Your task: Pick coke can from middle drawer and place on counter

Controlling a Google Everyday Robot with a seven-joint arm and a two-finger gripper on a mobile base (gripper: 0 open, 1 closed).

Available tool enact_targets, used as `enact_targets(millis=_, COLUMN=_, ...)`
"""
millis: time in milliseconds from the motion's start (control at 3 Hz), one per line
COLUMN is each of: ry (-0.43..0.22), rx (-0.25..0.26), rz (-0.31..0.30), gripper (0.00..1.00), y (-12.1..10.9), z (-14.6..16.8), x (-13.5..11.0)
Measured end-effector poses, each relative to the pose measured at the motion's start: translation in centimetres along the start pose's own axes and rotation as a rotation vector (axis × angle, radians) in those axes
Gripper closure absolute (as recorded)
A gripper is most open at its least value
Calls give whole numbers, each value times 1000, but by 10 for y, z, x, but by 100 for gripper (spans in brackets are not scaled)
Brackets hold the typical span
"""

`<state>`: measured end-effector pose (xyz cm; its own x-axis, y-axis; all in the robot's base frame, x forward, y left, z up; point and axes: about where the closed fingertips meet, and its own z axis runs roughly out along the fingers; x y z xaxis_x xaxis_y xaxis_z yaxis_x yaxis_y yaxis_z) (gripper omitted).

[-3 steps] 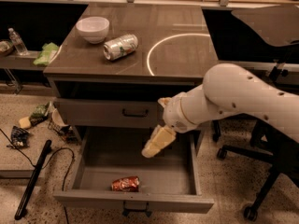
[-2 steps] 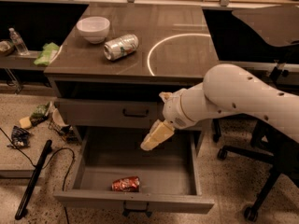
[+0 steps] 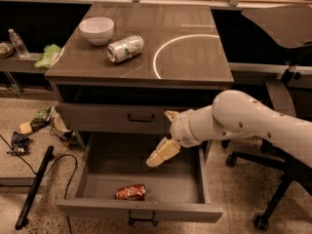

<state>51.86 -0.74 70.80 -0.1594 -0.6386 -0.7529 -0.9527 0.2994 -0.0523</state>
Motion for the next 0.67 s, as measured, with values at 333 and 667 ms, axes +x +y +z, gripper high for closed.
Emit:
enact_targets(millis=333, ry=-75, rx=-42, rz=16, gripper=0, y=-1, z=38, x=48)
enact_targets(millis=667, ry=-113, rx=-99, rz=7, gripper=0, y=-4, z=102, x=102)
